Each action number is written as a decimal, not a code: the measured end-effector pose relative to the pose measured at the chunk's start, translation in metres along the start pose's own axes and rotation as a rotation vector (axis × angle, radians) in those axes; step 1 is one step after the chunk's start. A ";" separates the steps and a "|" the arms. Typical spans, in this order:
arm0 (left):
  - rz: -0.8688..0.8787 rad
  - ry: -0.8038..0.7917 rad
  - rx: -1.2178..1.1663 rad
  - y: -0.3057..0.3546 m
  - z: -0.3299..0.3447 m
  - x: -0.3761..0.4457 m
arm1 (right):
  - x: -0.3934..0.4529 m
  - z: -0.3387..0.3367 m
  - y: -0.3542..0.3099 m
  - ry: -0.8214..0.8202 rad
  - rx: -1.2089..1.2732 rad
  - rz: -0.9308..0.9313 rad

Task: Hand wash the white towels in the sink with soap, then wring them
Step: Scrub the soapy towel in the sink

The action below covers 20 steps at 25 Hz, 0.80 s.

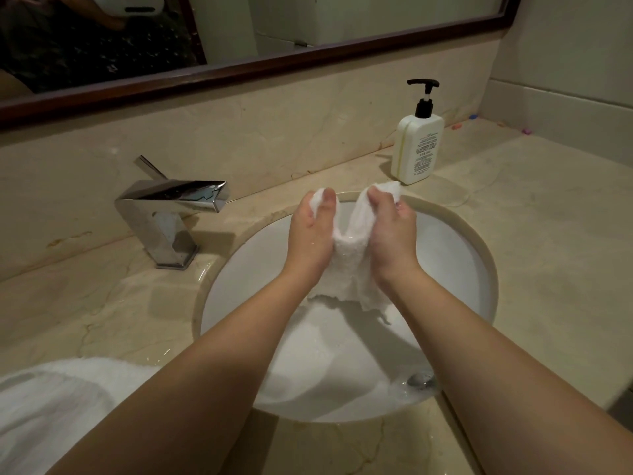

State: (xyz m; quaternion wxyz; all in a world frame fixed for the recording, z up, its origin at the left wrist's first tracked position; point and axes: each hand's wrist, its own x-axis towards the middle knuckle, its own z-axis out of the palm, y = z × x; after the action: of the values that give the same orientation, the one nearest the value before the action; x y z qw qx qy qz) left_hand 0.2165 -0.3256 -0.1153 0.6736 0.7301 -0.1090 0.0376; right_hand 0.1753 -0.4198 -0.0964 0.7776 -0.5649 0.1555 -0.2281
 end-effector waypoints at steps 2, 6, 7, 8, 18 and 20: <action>-0.131 0.044 -0.210 0.004 0.006 -0.003 | -0.001 0.001 0.002 -0.013 -0.055 -0.014; -0.100 0.001 -0.406 0.018 0.013 -0.008 | -0.002 -0.004 -0.005 0.088 -0.174 -0.136; -0.092 -0.007 -0.405 0.020 0.012 -0.007 | -0.006 -0.003 -0.004 0.069 -0.222 -0.204; -0.105 -0.008 -0.414 0.020 0.010 -0.003 | -0.012 0.000 -0.002 0.035 -0.283 -0.283; -0.402 0.109 -0.329 0.002 0.022 -0.009 | -0.007 0.008 0.025 0.023 -0.506 -0.229; -0.531 0.075 -0.446 -0.006 0.019 -0.005 | -0.007 0.008 0.031 -0.020 -0.549 -0.158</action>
State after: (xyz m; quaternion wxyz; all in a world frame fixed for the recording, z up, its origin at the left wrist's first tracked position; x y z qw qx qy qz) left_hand 0.2117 -0.3439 -0.1242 0.8063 0.5661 0.1037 -0.1368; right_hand 0.1794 -0.4016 -0.1234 0.5768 -0.7669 0.1593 -0.2318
